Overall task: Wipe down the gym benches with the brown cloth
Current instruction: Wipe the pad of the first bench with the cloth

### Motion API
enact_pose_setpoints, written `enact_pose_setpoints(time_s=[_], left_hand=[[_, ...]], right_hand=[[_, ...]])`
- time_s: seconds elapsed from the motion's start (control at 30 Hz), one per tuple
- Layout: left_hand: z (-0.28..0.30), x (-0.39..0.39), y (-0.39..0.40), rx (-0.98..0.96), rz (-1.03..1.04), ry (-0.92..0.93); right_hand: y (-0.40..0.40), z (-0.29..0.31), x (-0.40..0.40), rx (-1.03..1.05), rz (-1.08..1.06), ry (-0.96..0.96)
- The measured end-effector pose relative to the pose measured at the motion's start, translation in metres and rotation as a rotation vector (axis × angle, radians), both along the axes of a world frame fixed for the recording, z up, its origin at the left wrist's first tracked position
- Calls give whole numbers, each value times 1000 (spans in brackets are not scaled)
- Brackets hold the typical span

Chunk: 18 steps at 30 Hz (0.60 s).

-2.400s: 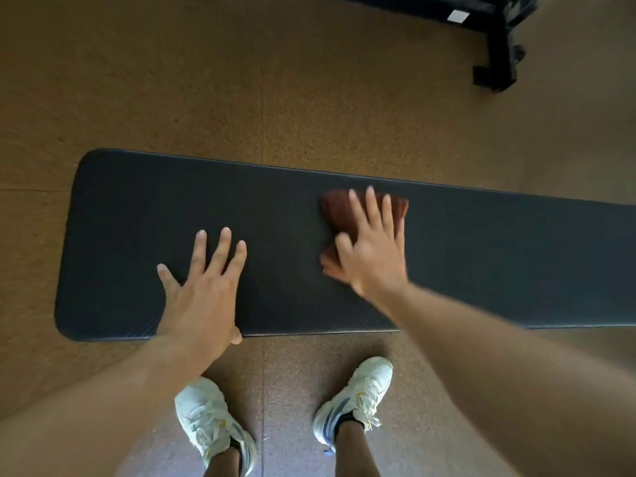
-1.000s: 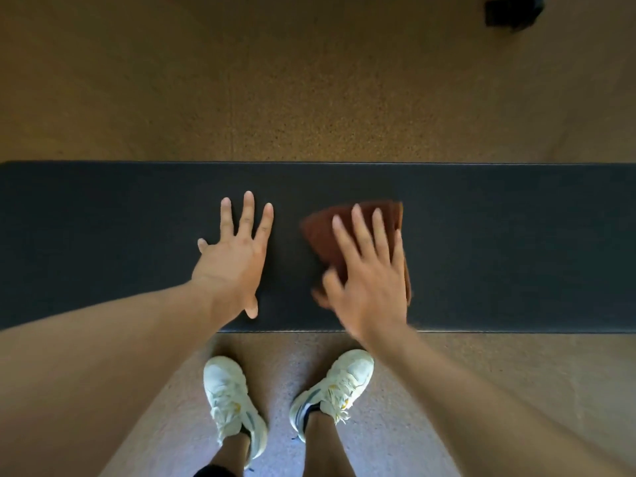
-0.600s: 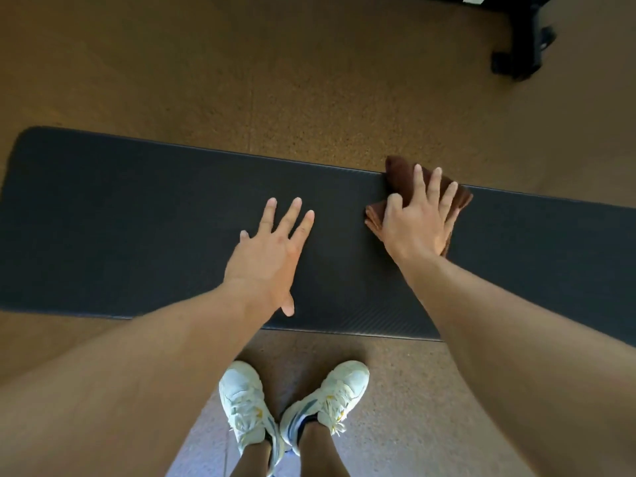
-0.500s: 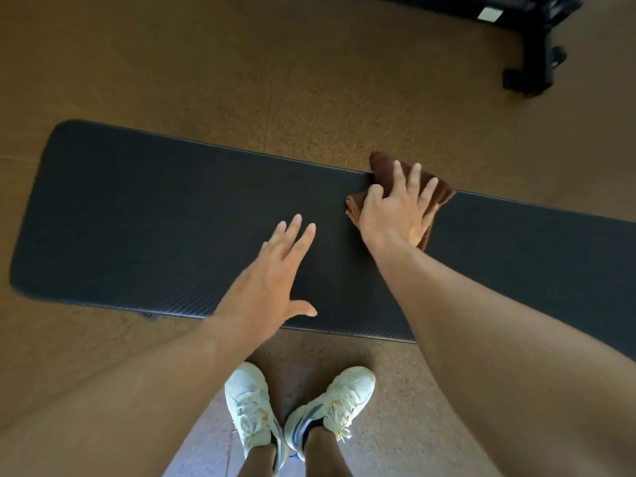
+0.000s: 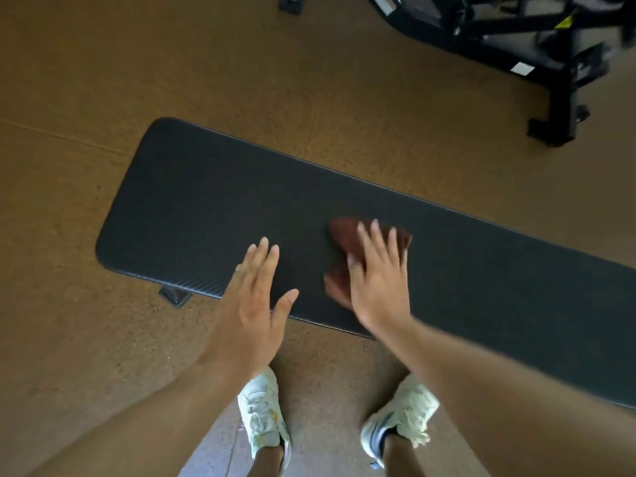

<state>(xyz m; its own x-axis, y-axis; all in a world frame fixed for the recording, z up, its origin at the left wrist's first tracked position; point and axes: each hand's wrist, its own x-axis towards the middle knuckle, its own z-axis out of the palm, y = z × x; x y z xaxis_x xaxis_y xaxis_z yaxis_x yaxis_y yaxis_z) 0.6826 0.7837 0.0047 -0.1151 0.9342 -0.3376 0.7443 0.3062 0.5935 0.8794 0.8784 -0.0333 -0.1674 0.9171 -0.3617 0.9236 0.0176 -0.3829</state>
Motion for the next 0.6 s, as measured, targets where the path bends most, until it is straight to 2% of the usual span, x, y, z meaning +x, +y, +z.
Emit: enact_pose_setpoints(time_s=[0.07, 0.13, 0.23, 0.3, 0.33, 0.4, 0.47, 0.53, 0.6], left_hand=[[-5, 9, -5, 15, 21, 1], [-8, 16, -7, 33, 56, -6], [-10, 26, -8, 55, 117, 31], [-9, 42, -6, 22, 121, 46], [-8, 54, -3, 5, 117, 37], [-6, 89, 6, -8, 78, -7], [-4, 133, 18, -2, 7, -53], [-2, 180, 31, -10, -50, -90], [3, 224, 46, -23, -87, -126]], right_hand=[[70, -4, -38, -37, -126, 8], [98, -10, -70, -24, -35, -4], [58, -18, -71, 134, 322, 34], [4, -19, -28, 201, 521, 38], [-23, -20, 3, 186, 553, 24], [-73, -18, 74, 121, 471, -7], [-110, -14, 144, 86, 271, -69], [-115, -8, 192, 25, 82, -122], [-86, -7, 219, 1, 27, -139]])
